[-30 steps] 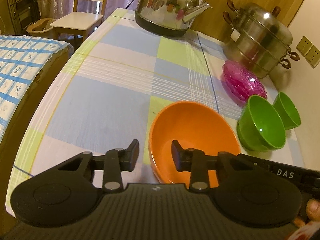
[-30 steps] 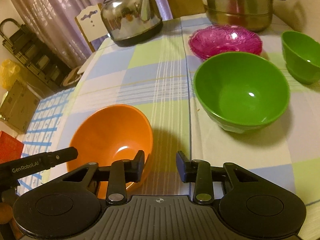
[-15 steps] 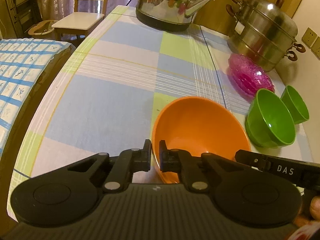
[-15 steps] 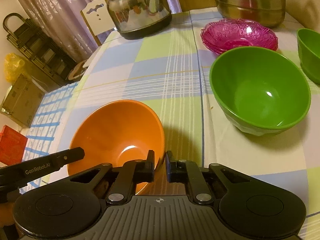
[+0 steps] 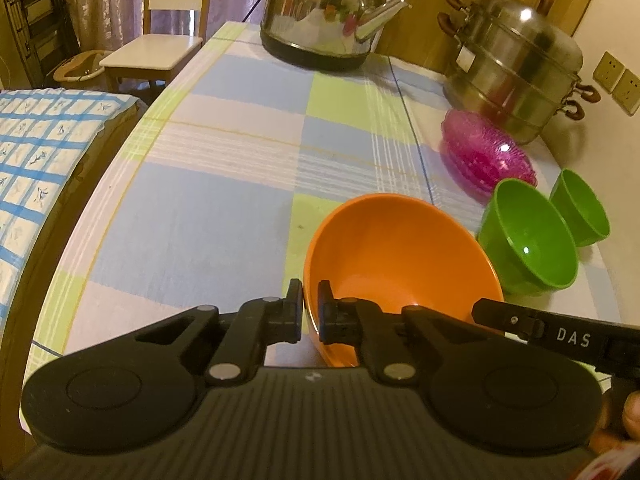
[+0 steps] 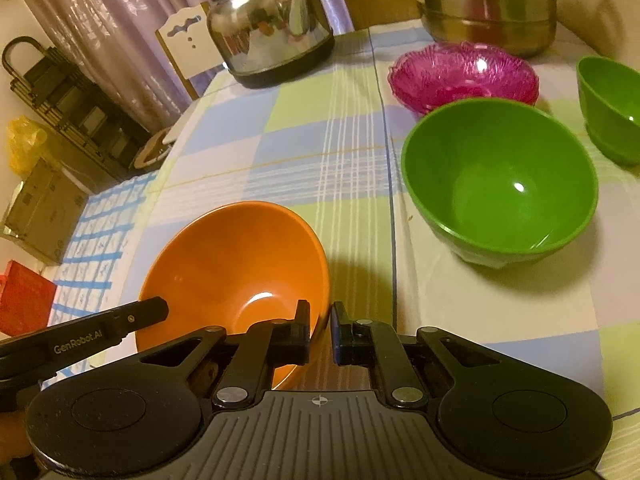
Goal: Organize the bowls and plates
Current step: 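Lower the orange bowl into the green bowl and open both tools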
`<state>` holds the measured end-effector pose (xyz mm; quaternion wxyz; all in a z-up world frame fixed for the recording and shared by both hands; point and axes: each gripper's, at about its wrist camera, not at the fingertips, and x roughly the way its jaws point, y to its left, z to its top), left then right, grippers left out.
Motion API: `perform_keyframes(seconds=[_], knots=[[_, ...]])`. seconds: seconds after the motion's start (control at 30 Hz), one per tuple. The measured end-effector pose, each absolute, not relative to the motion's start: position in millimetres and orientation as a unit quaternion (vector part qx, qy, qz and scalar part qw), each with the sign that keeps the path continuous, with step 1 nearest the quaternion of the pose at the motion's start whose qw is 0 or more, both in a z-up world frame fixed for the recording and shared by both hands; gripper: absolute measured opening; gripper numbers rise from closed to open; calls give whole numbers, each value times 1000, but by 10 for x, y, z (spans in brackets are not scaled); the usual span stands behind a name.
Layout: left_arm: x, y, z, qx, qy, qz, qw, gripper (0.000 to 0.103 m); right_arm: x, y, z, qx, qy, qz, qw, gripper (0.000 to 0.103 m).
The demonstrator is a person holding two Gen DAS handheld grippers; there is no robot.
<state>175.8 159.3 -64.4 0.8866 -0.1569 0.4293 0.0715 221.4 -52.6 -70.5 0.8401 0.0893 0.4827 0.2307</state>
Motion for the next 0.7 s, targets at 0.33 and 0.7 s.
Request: perform_keyframes(seconds=[0.33,0.7], knots=[[1919,1340,-183,-143,397,54,905,6,2232,-749,-236,103,443,221,863,10],[2482,730,120,-131,374,-4,918,6,2491,-1340,132,125,413,166,887,10]])
